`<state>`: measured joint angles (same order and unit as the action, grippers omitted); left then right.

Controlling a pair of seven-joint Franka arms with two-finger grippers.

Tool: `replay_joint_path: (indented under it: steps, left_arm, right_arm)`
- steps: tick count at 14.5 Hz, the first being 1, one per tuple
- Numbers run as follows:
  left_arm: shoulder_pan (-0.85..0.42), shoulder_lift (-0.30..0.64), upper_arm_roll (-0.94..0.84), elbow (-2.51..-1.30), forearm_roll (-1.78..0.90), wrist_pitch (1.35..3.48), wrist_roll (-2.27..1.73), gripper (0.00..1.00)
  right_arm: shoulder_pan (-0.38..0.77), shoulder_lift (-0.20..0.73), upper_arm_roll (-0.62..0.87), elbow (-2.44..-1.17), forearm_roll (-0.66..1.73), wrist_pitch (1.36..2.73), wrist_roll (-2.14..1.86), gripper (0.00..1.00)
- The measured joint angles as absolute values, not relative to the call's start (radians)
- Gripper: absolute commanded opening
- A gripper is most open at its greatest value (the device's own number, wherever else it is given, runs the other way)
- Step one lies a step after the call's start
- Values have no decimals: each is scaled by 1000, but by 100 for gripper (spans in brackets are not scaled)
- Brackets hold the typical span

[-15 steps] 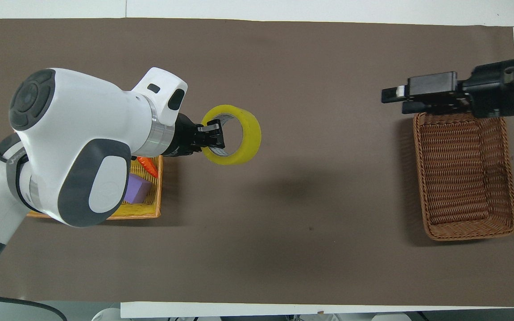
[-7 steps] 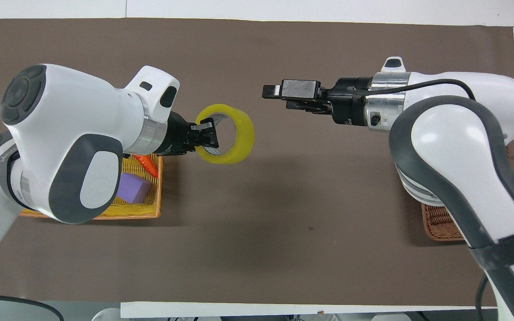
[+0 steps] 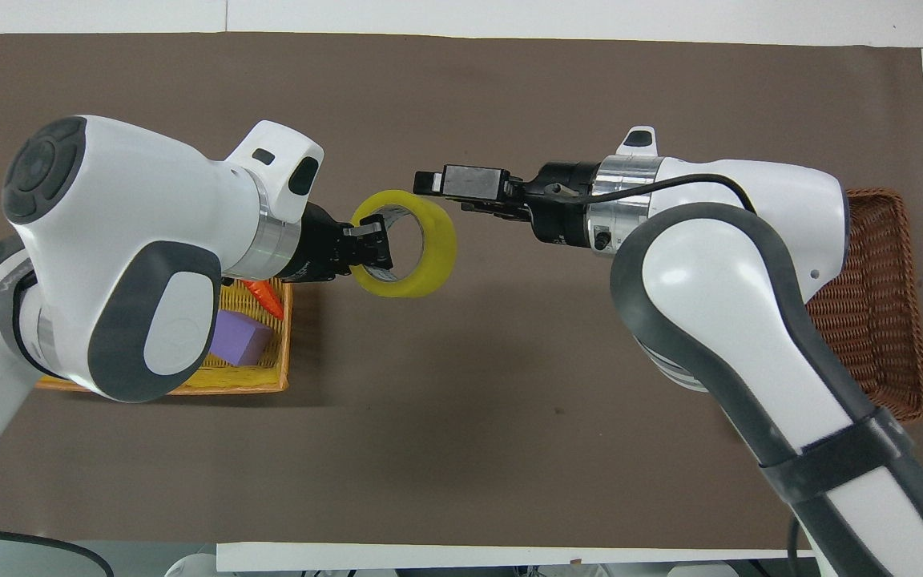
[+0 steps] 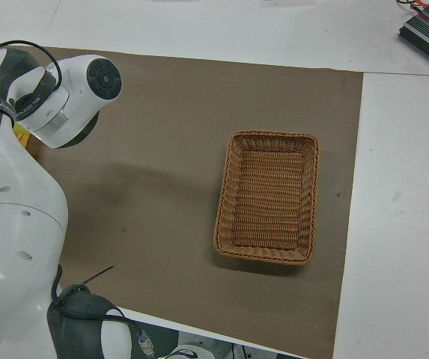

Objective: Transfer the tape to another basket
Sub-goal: 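Reach the right gripper to the tape roll held by the left gripper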

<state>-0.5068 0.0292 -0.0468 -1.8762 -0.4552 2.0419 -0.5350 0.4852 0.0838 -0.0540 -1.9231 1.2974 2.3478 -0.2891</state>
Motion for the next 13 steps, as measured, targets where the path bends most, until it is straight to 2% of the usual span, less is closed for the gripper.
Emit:
replay_joint_path:
  steps: [9,11,13]
  left_arm:
    - [-507,29,-49,-1876,-455,2039,-535,0]
    - [-507,29,-50,-1876,-455,2038,-535,0]
    - [-507,29,-50,-1876,-455,2038,-535,0]
  right_arm:
    - [512,74,-55,-1964,1316,2348,-291,99]
    - [518,73,-55,-1965,1316,2348,-291,93]
    - [523,72,-55,-1966,1316,2348,-291,80]
